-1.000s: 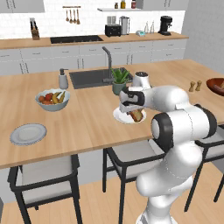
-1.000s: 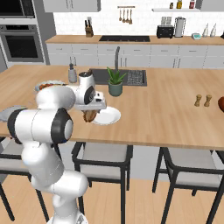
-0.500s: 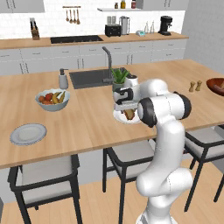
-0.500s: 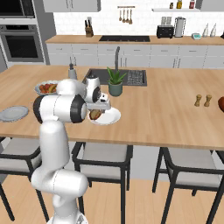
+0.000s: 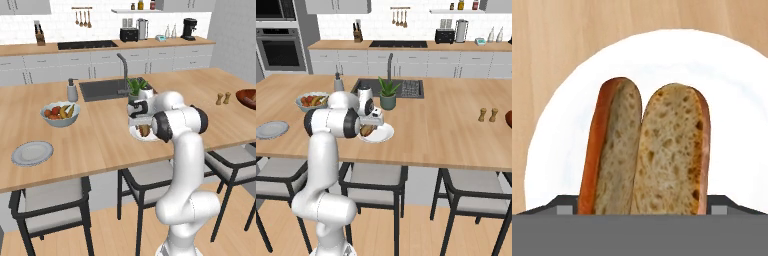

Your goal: Place one bun and one sausage from the bowl on each plate.

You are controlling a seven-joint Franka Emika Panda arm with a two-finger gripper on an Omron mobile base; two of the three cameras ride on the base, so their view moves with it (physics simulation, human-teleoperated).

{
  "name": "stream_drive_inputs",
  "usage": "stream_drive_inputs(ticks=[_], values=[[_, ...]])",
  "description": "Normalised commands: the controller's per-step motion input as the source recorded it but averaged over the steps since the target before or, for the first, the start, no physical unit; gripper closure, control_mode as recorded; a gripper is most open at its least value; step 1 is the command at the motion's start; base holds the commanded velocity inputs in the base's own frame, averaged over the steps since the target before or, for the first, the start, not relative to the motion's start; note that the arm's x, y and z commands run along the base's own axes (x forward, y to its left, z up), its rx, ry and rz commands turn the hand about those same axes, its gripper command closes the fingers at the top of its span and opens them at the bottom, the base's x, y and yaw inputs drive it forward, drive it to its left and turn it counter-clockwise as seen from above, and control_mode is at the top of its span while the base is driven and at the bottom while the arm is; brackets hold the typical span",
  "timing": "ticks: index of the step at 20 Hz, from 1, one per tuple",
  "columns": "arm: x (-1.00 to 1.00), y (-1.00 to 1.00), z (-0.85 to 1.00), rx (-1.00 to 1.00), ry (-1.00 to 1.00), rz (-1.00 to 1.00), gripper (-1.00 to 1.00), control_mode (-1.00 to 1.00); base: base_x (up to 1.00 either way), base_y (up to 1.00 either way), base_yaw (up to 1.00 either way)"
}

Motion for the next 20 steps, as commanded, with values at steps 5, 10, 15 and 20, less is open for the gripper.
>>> stream_drive_inputs(ticks=[5,10,15,20], values=[[0.00,0.00,0.02,0.00,0.00,-0.04,-1.00,-1.00,0.00,0.00,0.00],[-0.25,-0.03,0.61,0.01,-0.06,-0.04,-1.00,-1.00,0.00,0.00,0.00],[-1.00,-0.13,0.95,0.07,-0.07,0.00,-1.00,-1.00,0.00,0.00,0.00],[-1.00,-0.11,0.52,0.04,0.00,0.00,-1.00,-1.00,0.00,0.00,0.00]])
